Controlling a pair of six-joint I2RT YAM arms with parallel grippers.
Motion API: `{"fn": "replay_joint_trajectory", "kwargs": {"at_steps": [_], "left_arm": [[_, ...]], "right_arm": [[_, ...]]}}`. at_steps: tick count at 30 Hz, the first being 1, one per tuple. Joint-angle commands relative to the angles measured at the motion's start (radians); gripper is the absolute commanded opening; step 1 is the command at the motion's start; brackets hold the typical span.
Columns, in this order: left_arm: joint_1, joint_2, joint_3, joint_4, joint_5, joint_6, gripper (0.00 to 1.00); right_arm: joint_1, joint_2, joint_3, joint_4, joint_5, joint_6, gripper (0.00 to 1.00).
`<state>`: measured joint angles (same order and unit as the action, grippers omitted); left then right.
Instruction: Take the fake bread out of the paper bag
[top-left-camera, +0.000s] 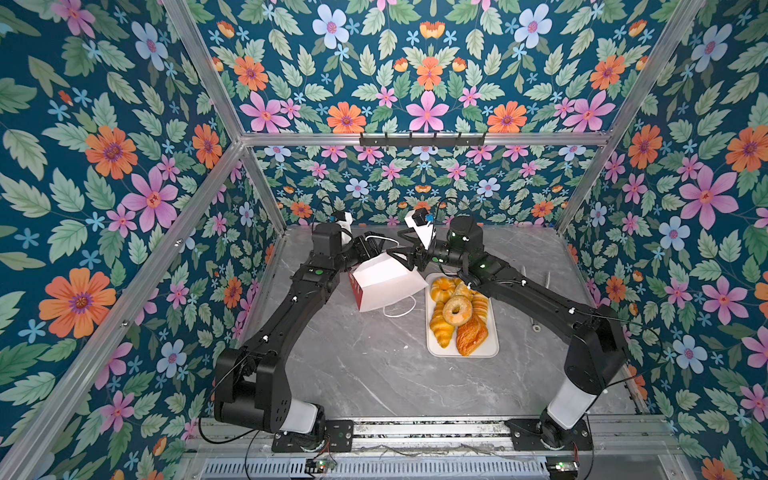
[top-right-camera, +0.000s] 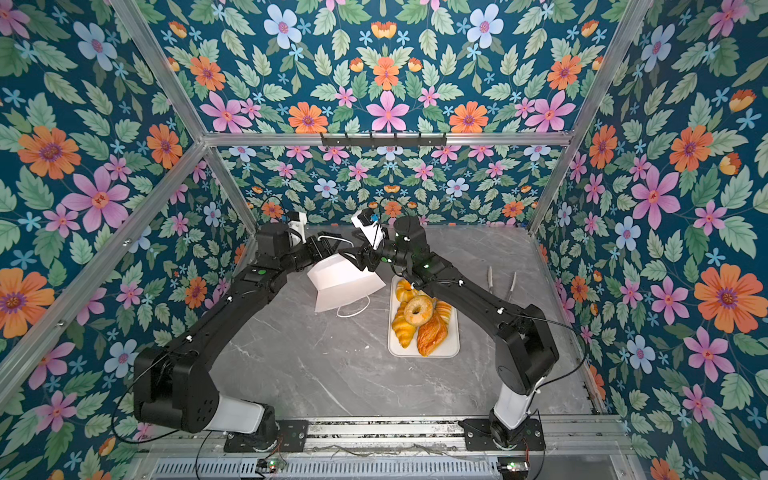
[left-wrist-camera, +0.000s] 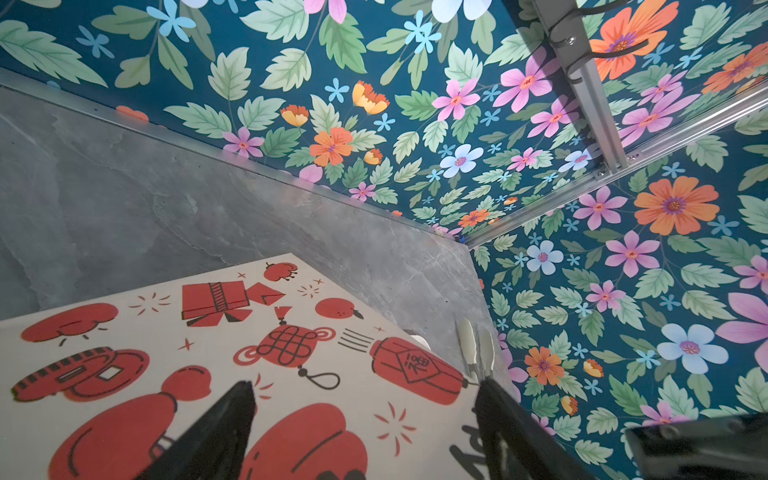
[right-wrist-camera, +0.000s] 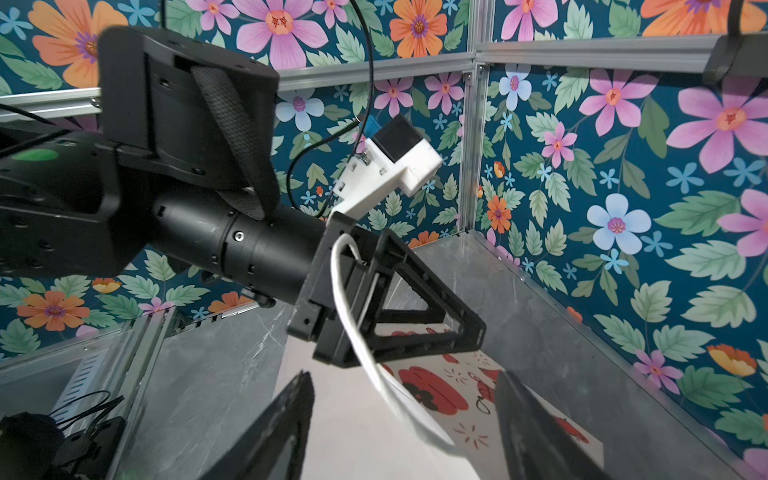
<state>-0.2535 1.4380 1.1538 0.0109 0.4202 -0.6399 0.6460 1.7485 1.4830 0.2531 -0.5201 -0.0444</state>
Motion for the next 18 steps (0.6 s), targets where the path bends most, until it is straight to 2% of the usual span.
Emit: {"fn": "replay_joint_trajectory", "kwargs": {"at_steps": [1,3,9,13,18], "left_arm": [[0.001,-0.012,-0.007,0.034,0.011,-0.006,0.86],[0.000,-0.017,-0.011,0.033,0.013,-0.004,0.87],[0.000,-0.031,-0.032,0.018,0.024,0.016,0.89],[-0.001,-0.036,-0.041,-0.004,0.037,0.049,0.92],[-0.003,-0.046,-0.034,-0.041,0.069,0.119,0.96]], "right_arm": [[0.001,0.024,0.032,0.035,0.011,0.027,0.57],[0.001,0.034,0.038,0.058,0.031,0.043,0.39],[0.001,0.060,0.096,0.049,0.060,0.068,0.10],[0.001,0.100,0.178,-0.011,0.080,0.072,0.00],[0.002,0.163,0.297,-0.094,0.099,0.080,0.00]]}}
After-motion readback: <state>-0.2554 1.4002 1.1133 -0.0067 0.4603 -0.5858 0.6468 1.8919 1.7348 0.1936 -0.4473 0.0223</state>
